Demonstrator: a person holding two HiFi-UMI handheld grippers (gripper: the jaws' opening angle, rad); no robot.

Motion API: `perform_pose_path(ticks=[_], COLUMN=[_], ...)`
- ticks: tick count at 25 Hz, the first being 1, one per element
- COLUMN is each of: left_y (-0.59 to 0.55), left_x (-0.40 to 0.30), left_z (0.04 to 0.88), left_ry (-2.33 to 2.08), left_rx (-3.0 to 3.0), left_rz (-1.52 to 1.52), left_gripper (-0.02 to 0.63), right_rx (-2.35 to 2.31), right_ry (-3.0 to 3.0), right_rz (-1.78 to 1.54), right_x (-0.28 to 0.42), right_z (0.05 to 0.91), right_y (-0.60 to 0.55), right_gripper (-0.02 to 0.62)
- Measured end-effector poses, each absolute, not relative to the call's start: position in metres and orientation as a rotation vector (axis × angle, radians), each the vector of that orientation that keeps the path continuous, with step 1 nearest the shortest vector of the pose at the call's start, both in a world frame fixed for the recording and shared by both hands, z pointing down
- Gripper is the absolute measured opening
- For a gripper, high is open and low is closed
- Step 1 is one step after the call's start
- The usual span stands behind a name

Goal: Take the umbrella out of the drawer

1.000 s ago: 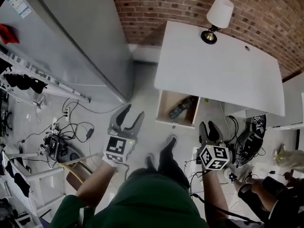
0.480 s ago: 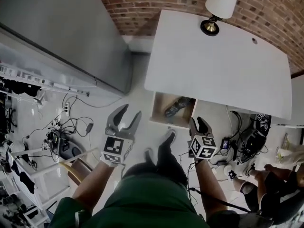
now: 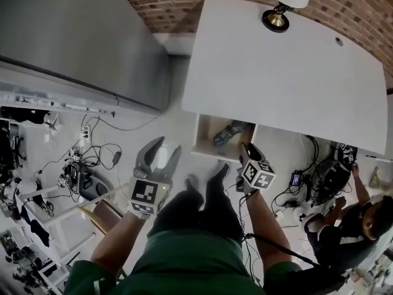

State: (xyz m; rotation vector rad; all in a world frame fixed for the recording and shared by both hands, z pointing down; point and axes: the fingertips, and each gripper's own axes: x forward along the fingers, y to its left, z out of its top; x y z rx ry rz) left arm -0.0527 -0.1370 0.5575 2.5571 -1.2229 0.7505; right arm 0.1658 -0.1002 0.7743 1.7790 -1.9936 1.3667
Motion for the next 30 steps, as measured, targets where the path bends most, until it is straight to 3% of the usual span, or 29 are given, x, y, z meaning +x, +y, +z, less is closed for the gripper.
perform_pose_path(ticks=[13,30], left_y=[-0.163,-0.186], left_x=[-0.073,-0.103], left_z=[0.637,0.684], left_ry=[-1.086,-1.176], left_rx=[2.551,2.538], left_rz=[0.827,0.772], left_gripper=[0.206,0.202], right_rx=[1.862,1.747], right_ry=[-1.781,-1.566], right_rz=[1.749,1.818], right_x=[0.152,0.137], right_z=[0.881,1.000], right_y=[-0.122,-0.172], right_gripper=[0.175,0.253])
